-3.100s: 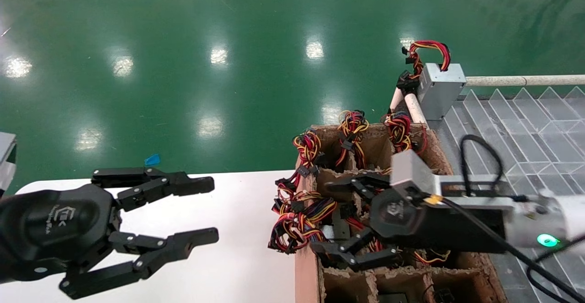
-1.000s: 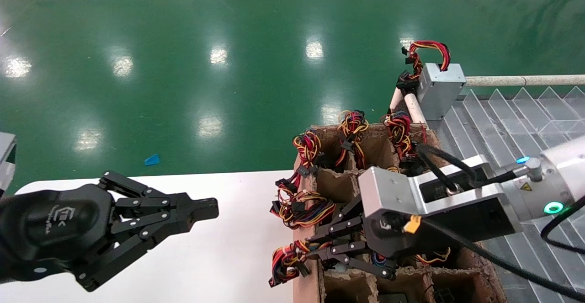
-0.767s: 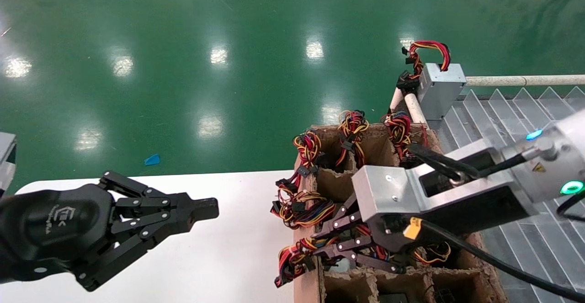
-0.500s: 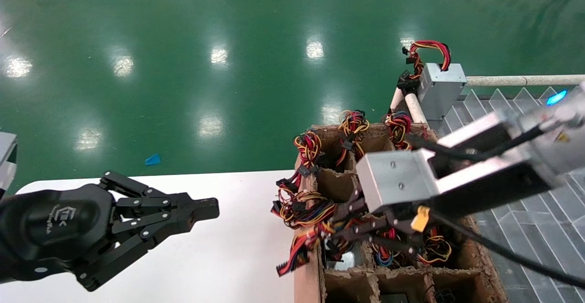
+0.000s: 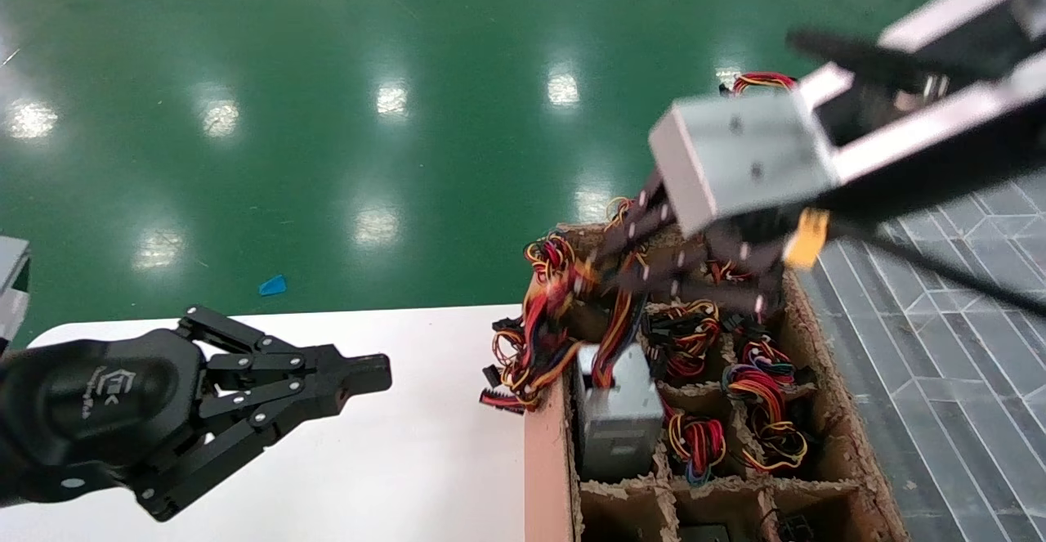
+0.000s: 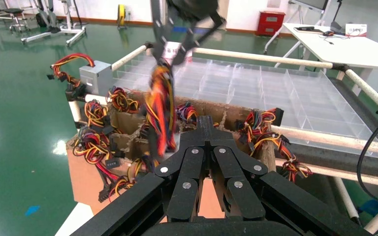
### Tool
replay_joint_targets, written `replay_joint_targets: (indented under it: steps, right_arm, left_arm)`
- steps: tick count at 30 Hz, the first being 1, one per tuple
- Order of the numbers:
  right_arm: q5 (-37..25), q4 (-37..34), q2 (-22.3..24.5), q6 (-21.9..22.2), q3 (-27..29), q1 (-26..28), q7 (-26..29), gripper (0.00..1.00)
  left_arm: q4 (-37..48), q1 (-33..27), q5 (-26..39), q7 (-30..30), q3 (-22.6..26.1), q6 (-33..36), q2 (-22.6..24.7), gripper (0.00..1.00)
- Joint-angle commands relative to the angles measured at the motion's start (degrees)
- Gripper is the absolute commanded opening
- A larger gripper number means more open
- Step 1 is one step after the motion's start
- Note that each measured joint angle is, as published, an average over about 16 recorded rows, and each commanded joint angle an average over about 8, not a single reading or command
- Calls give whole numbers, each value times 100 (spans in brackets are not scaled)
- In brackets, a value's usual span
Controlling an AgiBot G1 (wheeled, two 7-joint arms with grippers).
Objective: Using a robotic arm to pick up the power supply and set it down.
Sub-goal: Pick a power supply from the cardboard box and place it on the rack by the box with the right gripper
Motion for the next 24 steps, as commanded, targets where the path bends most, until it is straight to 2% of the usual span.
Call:
replay_joint_targets:
  steps: [1,11,24]
  right_arm:
    - [-36,-89,-55,9,-82,224,-105,0]
    - [163,-583,-52,268,141,583,-766,0]
    - [29,-1121,176,647,448,1080,-1195,0]
  left_arm:
    - [0,0,0,0,0,0,0,0]
    - [0,0,0,0,0,0,0,0]
    - [0,0,0,0,0,0,0,0]
